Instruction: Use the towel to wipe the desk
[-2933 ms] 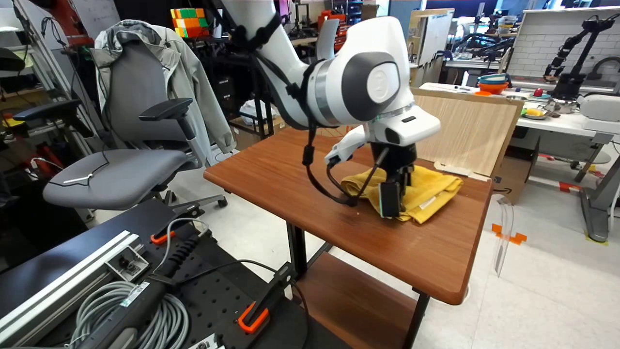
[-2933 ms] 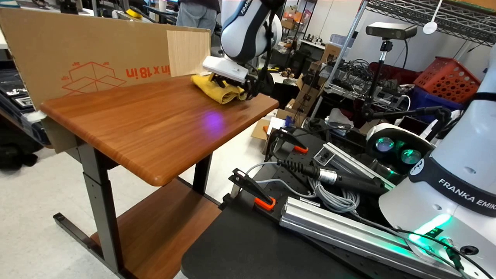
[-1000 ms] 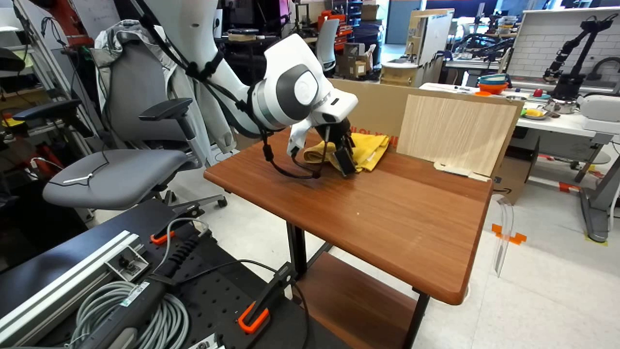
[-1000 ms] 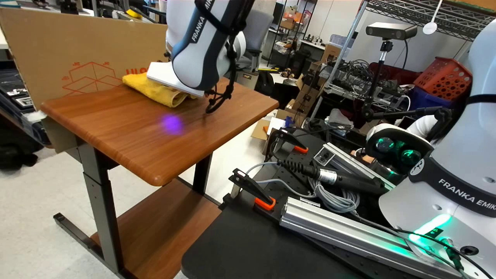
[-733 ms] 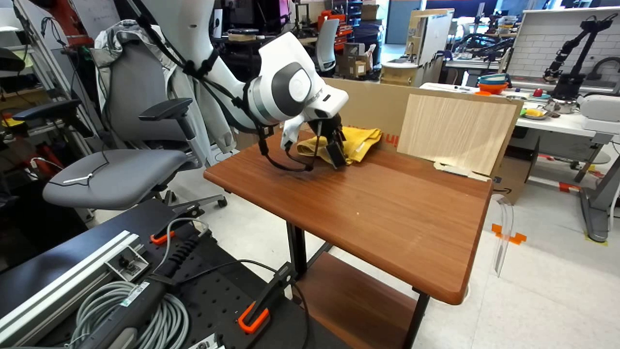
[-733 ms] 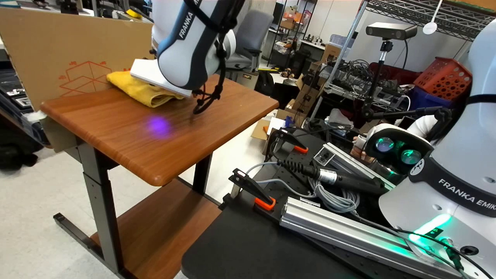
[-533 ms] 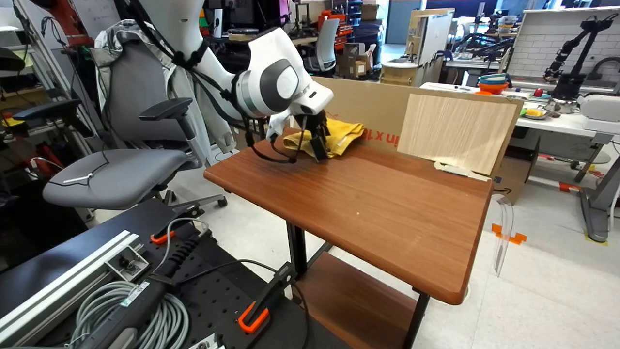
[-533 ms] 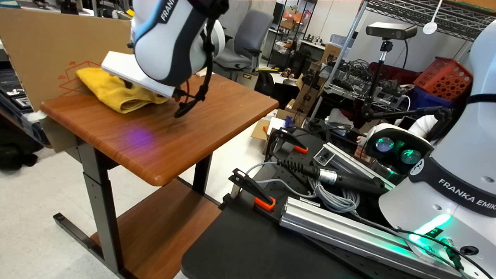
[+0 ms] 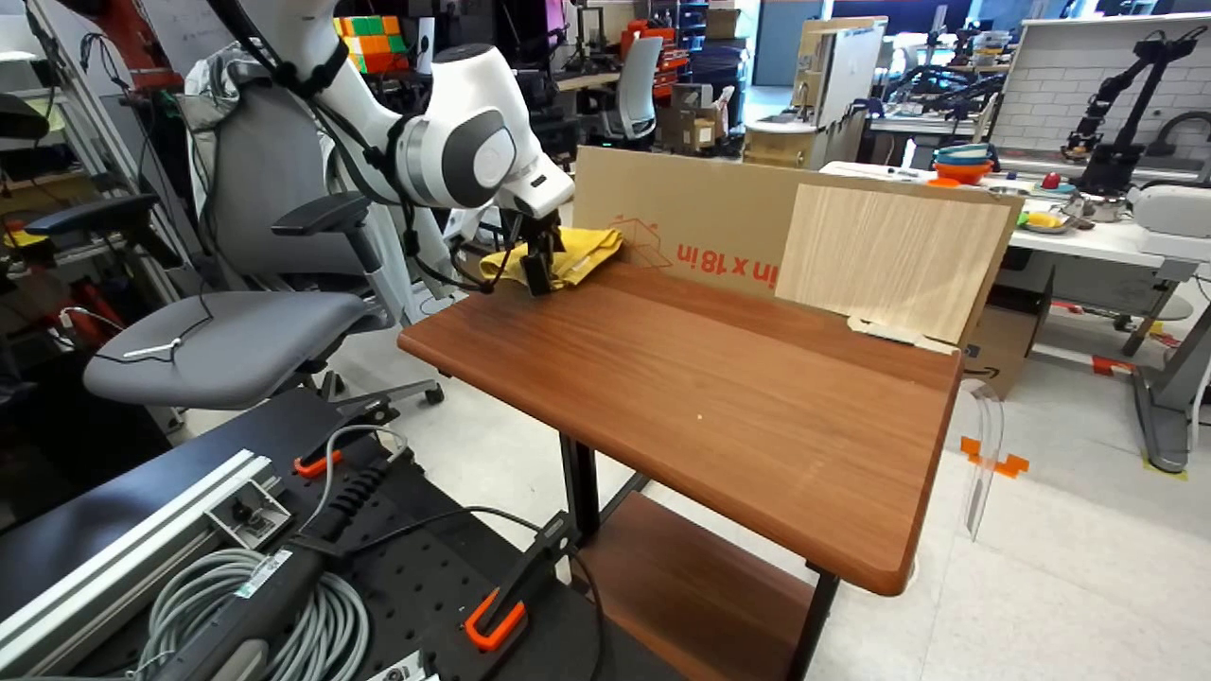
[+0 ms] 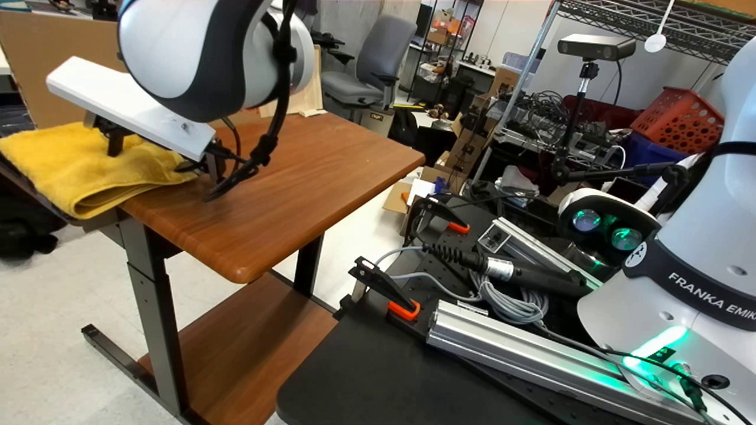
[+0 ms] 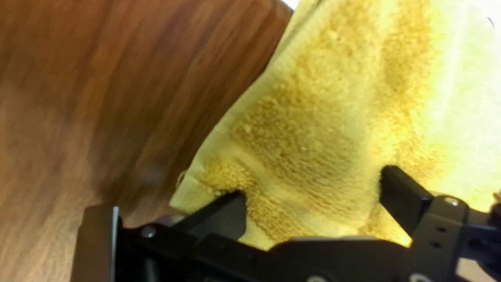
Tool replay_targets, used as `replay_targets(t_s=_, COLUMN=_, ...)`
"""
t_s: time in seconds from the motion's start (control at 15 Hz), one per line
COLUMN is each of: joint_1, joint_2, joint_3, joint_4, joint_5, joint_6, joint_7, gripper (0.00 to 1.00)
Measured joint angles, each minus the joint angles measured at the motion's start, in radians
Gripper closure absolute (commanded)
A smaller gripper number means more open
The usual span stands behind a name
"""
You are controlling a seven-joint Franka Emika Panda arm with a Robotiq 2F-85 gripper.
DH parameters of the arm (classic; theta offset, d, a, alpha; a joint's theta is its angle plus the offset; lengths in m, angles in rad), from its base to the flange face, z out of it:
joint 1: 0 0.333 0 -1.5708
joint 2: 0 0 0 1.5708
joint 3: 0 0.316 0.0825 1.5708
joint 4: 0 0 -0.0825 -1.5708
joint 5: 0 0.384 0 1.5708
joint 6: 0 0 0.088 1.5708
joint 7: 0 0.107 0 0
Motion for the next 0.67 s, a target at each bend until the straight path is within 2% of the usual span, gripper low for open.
replay_targets(t_s=0.27, joint_1=-0.065, joint_2=-0.044, joint_3=-0.002, joint_4=-0.075, joint_5=0.024, joint_6=-0.001, joint_7=0.000, gripper=0.00)
replay_targets(t_s=0.67, joint_1=-0.146, joint_2=-0.148, joint_3=-0.126, joint_4=-0.289, joint_5=0.023, joint_6=0.000, joint_7=-0.021, gripper=0.00)
